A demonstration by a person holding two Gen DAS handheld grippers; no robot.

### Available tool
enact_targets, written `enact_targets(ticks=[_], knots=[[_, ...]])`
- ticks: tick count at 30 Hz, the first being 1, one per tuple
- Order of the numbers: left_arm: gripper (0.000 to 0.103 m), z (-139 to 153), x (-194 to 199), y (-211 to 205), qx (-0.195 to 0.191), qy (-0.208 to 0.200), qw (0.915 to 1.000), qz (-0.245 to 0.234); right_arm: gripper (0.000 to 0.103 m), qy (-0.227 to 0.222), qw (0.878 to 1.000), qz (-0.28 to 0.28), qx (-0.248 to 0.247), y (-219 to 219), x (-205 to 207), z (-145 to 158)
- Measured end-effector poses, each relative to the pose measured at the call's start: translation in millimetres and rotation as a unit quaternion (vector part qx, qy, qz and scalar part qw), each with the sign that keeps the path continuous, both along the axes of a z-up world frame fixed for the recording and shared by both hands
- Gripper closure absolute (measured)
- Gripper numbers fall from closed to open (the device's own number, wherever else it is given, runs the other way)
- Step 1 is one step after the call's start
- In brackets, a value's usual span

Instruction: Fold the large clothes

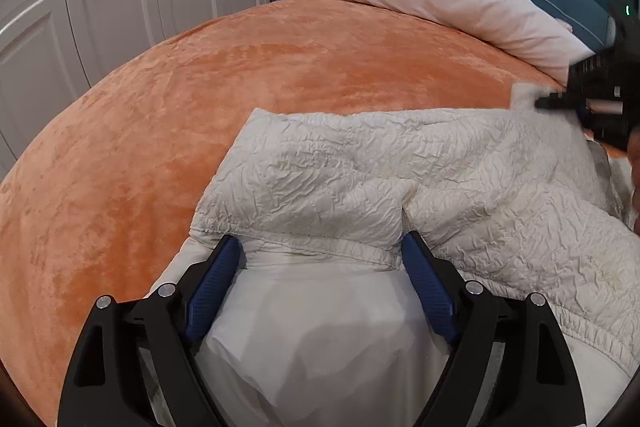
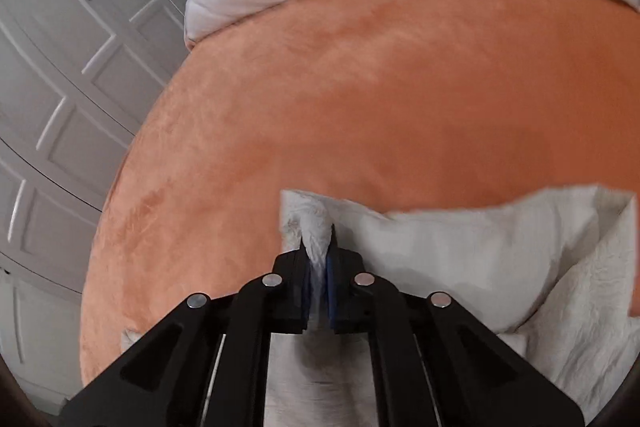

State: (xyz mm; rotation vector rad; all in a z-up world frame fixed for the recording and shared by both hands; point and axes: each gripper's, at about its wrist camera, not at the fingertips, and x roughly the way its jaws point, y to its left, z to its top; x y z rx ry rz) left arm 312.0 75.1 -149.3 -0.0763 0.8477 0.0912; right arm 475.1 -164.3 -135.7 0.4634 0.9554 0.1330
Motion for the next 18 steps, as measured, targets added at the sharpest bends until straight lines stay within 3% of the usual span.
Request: enact_targets(ticks=[3, 5, 7, 8, 11, 14, 16, 18], knots=[[0.022, 0, -1, 0, -0.003, 0.000, 1.0000, 0.000, 0.096, -0.041, 0.997, -0.019, 0.060, -13, -24, 19], [0.022, 0, -1, 1, -0.003, 0.001, 1.0000, 0.000, 0.092, -0.078, 0.996, -0.024, 0.029, -16, -49, 40], [0.022, 0, 0, 1, -0.002, 0.002, 1.0000, 0.001, 0.089, -0.126, 0.987, -0.093, -0.030, -40, -81, 61], [0.022, 0, 0, 0, -0.002, 0.003, 1.0000, 0.001, 0.089, -0.129, 0.985, -0.113, -0.030, -52, -89, 66], [0.022, 4, 1, 0, 0.001, 0.007, 1.0000, 0.001, 0.089, -0.079, 0.987, -0.136, -0.019, -98, -109, 59], [0.024, 27, -1, -1, -0.009, 0.011, 0.9999, 0.001, 0.089, -0.038, 0.992, -0.102, -0.070, -108, -124, 49], [0.023, 55, -6, -5, -0.067, -0.014, 0.9976, 0.003, 0.089, -0.010, 0.994, -0.079, -0.077, -106, -121, 35], [0.022, 69, 0, -24, -0.105, -0.003, 0.9944, -0.016, 0.091, 0.022, 0.995, -0.056, -0.083, -95, -109, 12]])
